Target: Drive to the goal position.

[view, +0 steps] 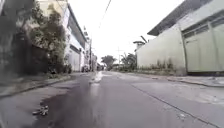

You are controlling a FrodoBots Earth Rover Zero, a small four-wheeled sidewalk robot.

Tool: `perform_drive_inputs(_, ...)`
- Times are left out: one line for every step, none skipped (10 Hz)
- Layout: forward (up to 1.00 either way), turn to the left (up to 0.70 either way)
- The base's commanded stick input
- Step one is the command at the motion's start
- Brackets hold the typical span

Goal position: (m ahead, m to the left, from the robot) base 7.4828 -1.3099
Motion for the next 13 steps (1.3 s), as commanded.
perform_drive_inputs(1.00, 0.00)
perform_drive_inputs(1.00, 0.00)
perform_drive_inputs(1.00, 0.00)
perform_drive_inputs(1.00, 0.00)
perform_drive_inputs(1.00, 0.00)
perform_drive_inputs(1.00, -0.27)
perform_drive_inputs(1.00, -0.40)
perform_drive_inputs(1.00, -0.40)
perform_drive_inputs(1.00, -0.40)
perform_drive_inputs(1.00, -0.40)
perform_drive_inputs(1.00, -0.40)
perform_drive_inputs(1.00, -0.40)
perform_drive_inputs(1.00, -0.40)
